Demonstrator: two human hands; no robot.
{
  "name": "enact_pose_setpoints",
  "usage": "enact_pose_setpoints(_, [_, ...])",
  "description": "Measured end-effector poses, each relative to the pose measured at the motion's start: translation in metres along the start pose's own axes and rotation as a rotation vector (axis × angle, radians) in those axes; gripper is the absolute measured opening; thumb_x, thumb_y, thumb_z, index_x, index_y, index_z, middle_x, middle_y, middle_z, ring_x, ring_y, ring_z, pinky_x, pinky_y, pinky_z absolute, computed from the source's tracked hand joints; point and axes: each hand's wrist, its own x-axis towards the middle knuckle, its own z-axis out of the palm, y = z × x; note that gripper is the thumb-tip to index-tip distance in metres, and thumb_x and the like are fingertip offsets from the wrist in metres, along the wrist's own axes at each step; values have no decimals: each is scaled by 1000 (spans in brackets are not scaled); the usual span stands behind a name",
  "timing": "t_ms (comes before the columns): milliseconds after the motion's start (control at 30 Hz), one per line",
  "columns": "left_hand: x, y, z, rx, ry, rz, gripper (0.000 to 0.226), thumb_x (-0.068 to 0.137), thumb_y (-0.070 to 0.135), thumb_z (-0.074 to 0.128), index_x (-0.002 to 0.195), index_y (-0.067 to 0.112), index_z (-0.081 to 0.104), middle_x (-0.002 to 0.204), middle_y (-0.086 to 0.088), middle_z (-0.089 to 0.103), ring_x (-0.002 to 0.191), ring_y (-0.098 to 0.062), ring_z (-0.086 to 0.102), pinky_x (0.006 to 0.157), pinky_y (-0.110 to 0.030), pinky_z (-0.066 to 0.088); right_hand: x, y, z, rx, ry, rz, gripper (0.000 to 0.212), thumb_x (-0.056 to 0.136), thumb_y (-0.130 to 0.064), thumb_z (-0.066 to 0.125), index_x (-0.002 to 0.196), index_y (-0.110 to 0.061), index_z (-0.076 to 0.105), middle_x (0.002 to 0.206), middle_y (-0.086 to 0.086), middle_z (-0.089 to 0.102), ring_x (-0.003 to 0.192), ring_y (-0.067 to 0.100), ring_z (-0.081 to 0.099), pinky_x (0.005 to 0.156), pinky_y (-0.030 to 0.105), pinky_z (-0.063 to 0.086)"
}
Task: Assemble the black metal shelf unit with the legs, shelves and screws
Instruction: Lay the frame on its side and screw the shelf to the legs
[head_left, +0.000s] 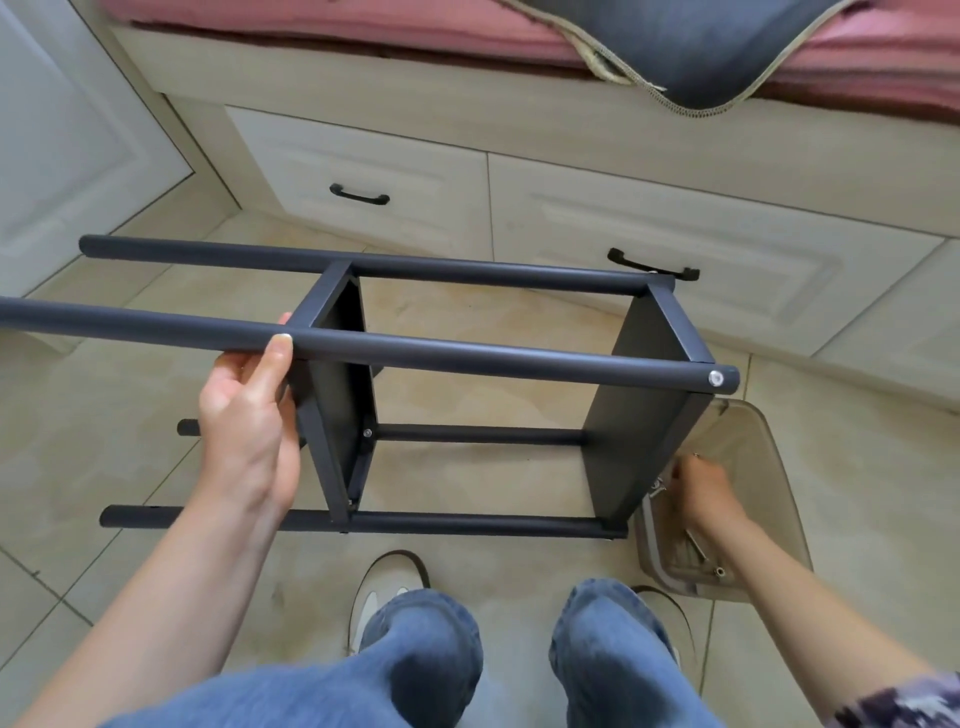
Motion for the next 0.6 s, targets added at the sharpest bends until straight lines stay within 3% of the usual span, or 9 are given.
enact_pose_setpoints(133, [1,-2,-4,-7,8,-26,13,101,10,57,108,20,63,108,2,70,111,-16,67,111,-34,46,-32,-18,-33,85,14,-10,8,97,-10,55,97,-6,62,97,17,67,88,31,63,78,41,53])
enact_pose_setpoints(267, [-1,-4,-8,-43,12,-44,15,100,8,58,109,19,62,108,2,69,118,-19,64,113,-36,44,-77,-37,-69,195,55,-36,18,91,-7,65,109,-6,64,104,13,67,86,23,59,74,28,43])
enact_pose_setpoints(333, [0,-7,-14,-56,-4,-56,16,100,8,59,113,17,63,112,0,70,118,-19,64,114,-37,43,-105,-50,-86,225,46,-78,15,89,-11,70,104,-12,67,98,7,69,91,22,64,73,24,42])
enact_pose_setpoints(467, [-1,-10,-24,-93,-35,-87,33,100,7,59,132,8,58,126,-5,69,124,-20,62,114,-35,42,-158,-89,-127,342,-72,-141,8,85,-14,75,84,-21,71,79,-5,75,71,4,69,60,12,45])
enact_pose_setpoints(600, [5,-12,-35,-107,-70,-108,33,100,4,56,133,6,56,131,-7,67,127,-21,60,115,-35,41,-197,-148,-164,572,-176,-284,5,85,-6,74,86,-11,73,74,2,76,72,14,74,66,20,56])
